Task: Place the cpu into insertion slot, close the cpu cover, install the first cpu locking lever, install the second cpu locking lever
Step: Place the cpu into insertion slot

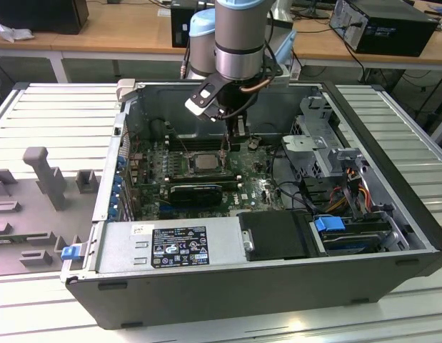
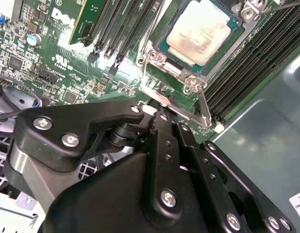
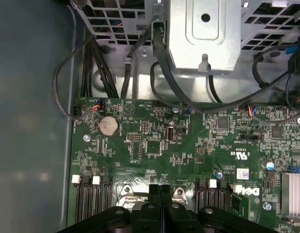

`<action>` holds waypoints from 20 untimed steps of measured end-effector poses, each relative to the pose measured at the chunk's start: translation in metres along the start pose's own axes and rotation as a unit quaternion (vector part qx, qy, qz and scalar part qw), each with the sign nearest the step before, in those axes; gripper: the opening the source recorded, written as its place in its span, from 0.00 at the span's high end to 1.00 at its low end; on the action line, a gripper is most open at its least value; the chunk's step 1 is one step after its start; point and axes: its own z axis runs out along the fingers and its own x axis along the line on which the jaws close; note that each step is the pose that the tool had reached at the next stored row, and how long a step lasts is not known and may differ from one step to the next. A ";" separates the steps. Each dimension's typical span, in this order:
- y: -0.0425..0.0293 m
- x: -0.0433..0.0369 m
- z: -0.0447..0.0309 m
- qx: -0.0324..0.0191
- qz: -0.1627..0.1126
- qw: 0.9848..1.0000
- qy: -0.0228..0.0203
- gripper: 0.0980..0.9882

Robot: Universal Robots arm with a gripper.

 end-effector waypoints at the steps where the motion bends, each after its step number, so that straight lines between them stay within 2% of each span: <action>1: -0.0021 0.0001 -0.0001 0.000 0.000 1.000 0.000 0.99; 20: -0.0197 0.0006 -0.0014 0.000 0.000 1.000 0.000 0.99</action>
